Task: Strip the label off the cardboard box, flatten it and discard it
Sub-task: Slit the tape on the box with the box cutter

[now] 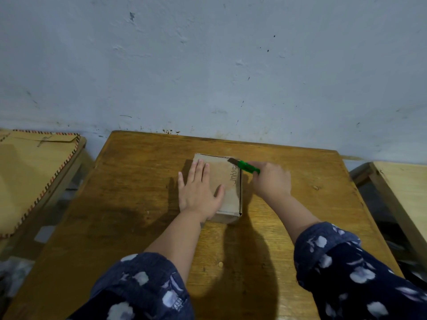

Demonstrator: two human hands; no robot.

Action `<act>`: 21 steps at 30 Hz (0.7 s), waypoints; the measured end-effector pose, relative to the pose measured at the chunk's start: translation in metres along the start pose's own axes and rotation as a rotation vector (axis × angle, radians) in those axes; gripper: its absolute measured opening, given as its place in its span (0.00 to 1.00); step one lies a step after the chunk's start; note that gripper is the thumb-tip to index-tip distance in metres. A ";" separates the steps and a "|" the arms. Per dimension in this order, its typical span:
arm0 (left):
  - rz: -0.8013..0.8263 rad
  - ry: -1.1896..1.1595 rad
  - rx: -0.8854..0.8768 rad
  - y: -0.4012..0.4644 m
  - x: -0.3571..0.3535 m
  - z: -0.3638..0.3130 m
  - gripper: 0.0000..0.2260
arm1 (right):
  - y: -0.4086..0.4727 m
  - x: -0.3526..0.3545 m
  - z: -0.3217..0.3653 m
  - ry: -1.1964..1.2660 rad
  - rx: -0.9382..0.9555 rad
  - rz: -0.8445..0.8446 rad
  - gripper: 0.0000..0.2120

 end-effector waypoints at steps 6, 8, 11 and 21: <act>0.026 -0.380 -0.128 -0.005 0.013 0.010 0.37 | -0.018 -0.012 -0.011 0.125 -0.040 0.088 0.24; 0.071 -0.235 -0.276 -0.023 0.018 0.017 0.41 | -0.036 -0.008 -0.007 0.151 0.034 0.076 0.22; 0.118 -0.098 -0.411 -0.042 0.012 0.031 0.40 | -0.071 -0.003 0.000 0.142 0.170 0.001 0.19; 0.040 -0.182 -0.450 -0.041 0.014 0.039 0.37 | -0.134 -0.008 0.032 0.062 0.439 -0.196 0.17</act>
Point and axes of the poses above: each hand's wrist, its own y-axis towards the middle knuckle, its own x-axis out of the back of the hand, z = x × y, the point moved 8 cm from there along y, towards the middle knuckle, and after that the axes turned 10 degrees about -x, right-handed, at the moved point
